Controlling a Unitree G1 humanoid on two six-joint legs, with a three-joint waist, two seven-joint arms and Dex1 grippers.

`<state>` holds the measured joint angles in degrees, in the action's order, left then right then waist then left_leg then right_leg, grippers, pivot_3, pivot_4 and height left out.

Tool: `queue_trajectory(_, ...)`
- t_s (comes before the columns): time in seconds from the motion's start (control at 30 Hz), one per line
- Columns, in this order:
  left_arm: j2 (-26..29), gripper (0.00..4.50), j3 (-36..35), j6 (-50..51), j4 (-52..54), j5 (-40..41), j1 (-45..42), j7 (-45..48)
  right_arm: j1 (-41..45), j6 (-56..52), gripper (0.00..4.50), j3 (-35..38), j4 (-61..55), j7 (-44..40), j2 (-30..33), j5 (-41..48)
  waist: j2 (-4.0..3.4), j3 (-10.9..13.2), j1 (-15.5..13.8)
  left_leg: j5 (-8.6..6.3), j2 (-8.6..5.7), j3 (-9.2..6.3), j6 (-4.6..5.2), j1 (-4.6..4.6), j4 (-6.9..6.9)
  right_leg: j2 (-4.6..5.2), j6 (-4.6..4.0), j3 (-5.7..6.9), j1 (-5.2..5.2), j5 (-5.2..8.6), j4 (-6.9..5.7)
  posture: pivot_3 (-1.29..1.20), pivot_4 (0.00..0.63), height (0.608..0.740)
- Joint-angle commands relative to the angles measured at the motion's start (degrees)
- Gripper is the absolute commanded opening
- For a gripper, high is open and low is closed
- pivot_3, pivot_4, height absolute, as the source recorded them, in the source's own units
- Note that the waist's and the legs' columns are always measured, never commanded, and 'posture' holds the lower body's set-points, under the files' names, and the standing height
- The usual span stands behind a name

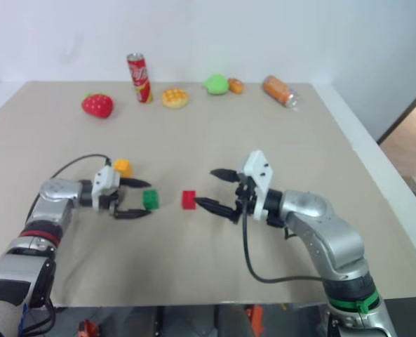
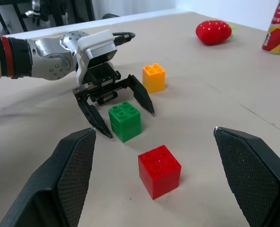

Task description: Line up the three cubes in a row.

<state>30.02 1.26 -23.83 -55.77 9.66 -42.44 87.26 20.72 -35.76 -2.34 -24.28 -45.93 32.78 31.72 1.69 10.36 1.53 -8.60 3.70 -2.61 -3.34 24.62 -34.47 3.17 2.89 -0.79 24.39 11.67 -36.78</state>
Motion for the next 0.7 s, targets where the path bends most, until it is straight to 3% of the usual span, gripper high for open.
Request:
queue_trajectory(0.03,2.4,4.43,-1.1,2.4,5.0,1.7,2.5,1.7,0.8,1.1,4.14,0.4,-0.4,-0.4,-0.1,0.2,0.0,0.0,0.0,0.0,0.0,0.0,0.0,0.0,0.01,0.0,-0.01,0.0,0.0,0.01,0.0,0.0,0.15,0.74)
queue_trajectory(0.3,8.6,4.43,-4.6,12.1,22.5,6.9,11.9,-0.3,1.2,1.8,4.14,0.2,0.3,-0.7,-0.3,0.0,-0.01,0.0,-0.1,0.0,0.02,0.0,0.0,0.01,0.02,0.0,-0.04,0.0,0.04,0.02,0.0,0.0,0.15,0.74)
queue_trajectory(0.53,8.8,4.43,-15.7,36.5,54.2,19.3,27.7,-20.9,2.9,4.5,4.14,-0.4,3.6,1.1,-2.1,-2.8,-0.02,0.0,-0.1,-0.01,0.03,0.03,-0.02,0.0,0.02,0.05,-0.04,-0.02,0.04,0.02,0.0,0.0,0.15,0.74)
queue_trajectory(0.7,6.8,4.43,-26.2,48.4,67.3,28.0,37.7,-35.2,4.8,5.8,4.14,0.3,7.0,1.9,-3.2,-4.1,-0.02,0.0,-0.1,-0.01,0.03,0.03,-0.02,-0.06,0.02,0.05,-0.04,-0.01,0.01,0.02,0.0,0.0,0.15,0.74)
